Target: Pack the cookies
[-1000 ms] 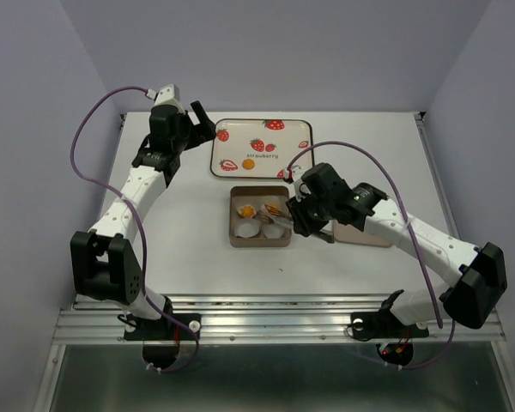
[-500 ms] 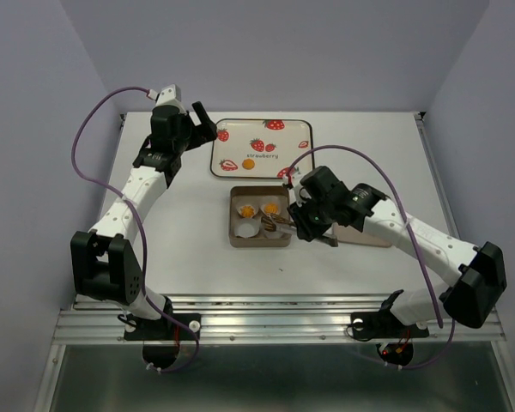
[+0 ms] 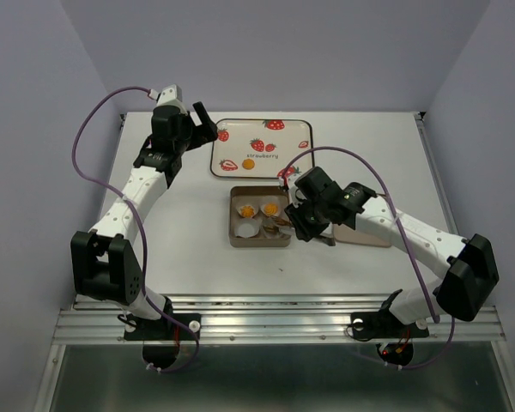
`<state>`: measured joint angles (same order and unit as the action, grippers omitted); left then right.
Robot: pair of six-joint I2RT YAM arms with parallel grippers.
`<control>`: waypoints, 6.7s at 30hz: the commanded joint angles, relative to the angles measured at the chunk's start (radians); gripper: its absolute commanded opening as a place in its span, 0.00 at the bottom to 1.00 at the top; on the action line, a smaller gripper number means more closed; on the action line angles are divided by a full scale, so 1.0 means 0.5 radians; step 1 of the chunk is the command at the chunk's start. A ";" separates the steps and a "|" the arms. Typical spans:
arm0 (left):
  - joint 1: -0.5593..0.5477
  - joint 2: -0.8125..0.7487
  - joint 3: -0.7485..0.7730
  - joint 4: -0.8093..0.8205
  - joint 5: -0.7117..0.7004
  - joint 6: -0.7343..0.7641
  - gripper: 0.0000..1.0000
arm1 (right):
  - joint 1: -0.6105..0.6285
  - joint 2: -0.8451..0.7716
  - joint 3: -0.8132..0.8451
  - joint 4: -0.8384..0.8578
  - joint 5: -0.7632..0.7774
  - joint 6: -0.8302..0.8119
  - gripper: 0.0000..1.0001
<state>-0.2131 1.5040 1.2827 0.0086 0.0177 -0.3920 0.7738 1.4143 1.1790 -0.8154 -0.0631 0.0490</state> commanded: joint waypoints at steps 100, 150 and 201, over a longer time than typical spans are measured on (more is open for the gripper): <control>-0.003 -0.130 -0.037 0.060 -0.253 0.069 0.99 | -0.290 1.469 1.603 0.309 0.304 -0.230 0.59; 0.009 -0.173 -0.050 0.063 -0.275 0.035 0.99 | -0.290 1.356 1.664 0.379 0.356 -0.199 0.37; 0.000 -0.271 -0.197 0.127 -0.121 -0.011 0.99 | 0.017 0.052 0.274 0.149 -0.343 -0.285 0.39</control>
<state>-0.2138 1.4220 1.2018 0.0261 -0.0525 -0.4015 0.7635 1.4773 1.3247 -0.7265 -0.2089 -0.0830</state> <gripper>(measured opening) 0.987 0.411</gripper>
